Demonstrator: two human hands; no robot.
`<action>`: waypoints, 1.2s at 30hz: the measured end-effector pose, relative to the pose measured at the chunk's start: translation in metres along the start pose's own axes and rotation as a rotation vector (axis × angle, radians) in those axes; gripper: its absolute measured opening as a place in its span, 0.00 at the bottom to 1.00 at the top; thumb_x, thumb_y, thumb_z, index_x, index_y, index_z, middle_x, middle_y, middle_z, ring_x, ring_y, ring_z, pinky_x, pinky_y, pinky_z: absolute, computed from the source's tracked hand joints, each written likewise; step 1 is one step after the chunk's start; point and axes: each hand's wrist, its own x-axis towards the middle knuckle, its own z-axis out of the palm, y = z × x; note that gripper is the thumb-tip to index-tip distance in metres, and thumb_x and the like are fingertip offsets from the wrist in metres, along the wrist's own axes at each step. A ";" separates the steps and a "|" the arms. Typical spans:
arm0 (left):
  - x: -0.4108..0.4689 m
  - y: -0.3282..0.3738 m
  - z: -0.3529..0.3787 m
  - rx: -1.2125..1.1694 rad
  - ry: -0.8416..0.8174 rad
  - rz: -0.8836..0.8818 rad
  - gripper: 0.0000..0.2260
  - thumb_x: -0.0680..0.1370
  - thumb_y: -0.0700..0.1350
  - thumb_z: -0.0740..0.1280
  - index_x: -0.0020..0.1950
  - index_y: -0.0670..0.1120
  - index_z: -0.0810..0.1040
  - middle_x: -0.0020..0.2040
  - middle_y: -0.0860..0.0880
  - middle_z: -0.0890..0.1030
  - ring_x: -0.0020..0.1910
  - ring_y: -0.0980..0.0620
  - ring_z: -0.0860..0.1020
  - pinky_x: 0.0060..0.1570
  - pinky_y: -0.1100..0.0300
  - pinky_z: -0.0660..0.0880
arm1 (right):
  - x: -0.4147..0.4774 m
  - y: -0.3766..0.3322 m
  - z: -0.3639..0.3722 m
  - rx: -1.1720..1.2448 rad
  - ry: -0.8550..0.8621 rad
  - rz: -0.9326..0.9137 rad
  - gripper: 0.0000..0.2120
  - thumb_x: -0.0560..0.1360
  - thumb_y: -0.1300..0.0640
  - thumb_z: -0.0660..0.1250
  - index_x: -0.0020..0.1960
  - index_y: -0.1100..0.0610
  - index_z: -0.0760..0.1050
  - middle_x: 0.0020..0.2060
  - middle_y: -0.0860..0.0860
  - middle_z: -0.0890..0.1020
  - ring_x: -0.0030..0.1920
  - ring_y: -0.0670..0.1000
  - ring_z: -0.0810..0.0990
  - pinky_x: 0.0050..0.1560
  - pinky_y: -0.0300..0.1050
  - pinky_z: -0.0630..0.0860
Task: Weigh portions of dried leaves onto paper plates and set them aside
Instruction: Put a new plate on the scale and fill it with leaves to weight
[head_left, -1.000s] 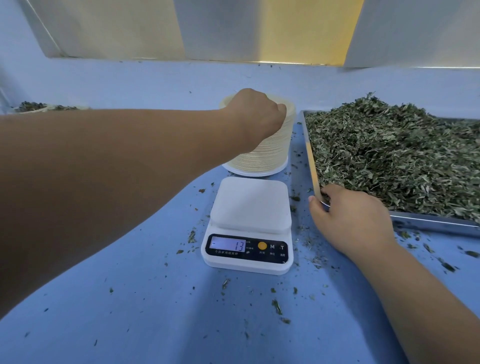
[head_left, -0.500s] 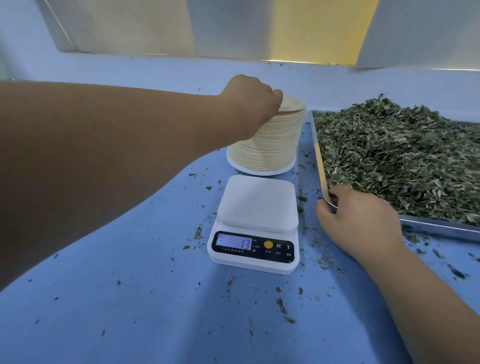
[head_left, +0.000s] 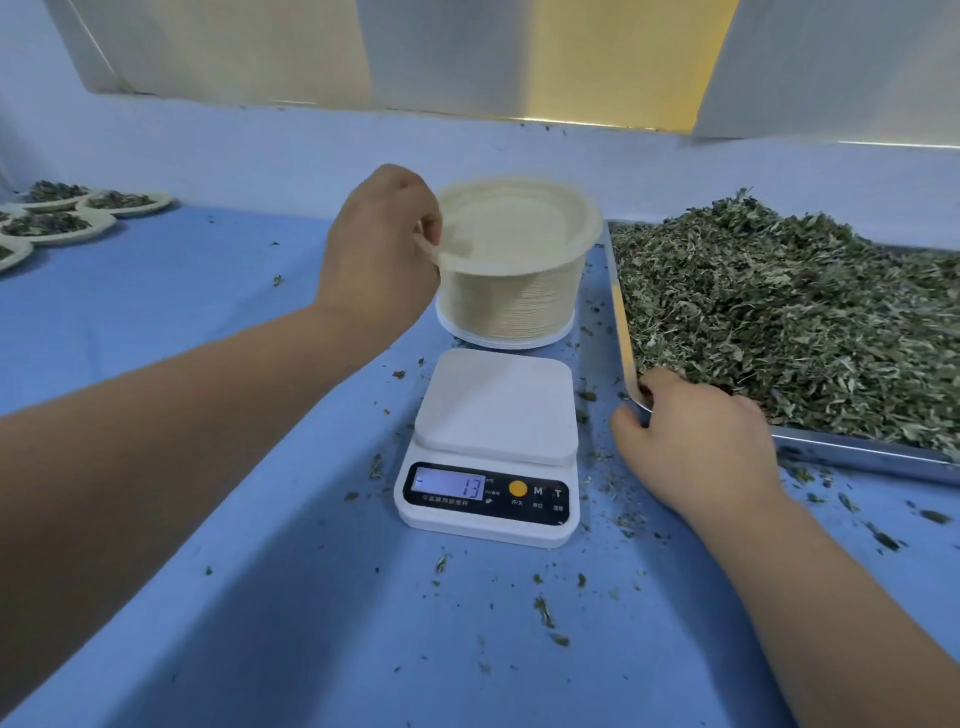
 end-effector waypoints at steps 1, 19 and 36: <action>-0.010 -0.002 -0.003 -0.099 0.029 -0.010 0.11 0.67 0.31 0.60 0.41 0.44 0.76 0.51 0.50 0.77 0.50 0.48 0.75 0.43 0.50 0.72 | 0.000 -0.001 -0.001 0.004 0.000 0.009 0.14 0.78 0.47 0.59 0.58 0.53 0.73 0.32 0.47 0.76 0.34 0.54 0.74 0.47 0.50 0.67; -0.103 -0.009 -0.001 -0.175 -0.053 0.039 0.10 0.67 0.31 0.67 0.44 0.41 0.80 0.49 0.47 0.81 0.47 0.46 0.79 0.44 0.48 0.77 | -0.013 -0.027 -0.006 0.393 0.085 -0.219 0.15 0.78 0.56 0.63 0.63 0.49 0.80 0.39 0.51 0.84 0.42 0.59 0.78 0.50 0.48 0.73; -0.104 -0.033 -0.008 -0.259 -0.304 -0.612 0.21 0.72 0.30 0.59 0.53 0.52 0.81 0.50 0.60 0.83 0.48 0.66 0.81 0.52 0.70 0.75 | -0.014 -0.014 -0.008 0.376 0.099 -0.170 0.31 0.73 0.74 0.60 0.71 0.51 0.77 0.57 0.57 0.83 0.54 0.59 0.80 0.59 0.48 0.76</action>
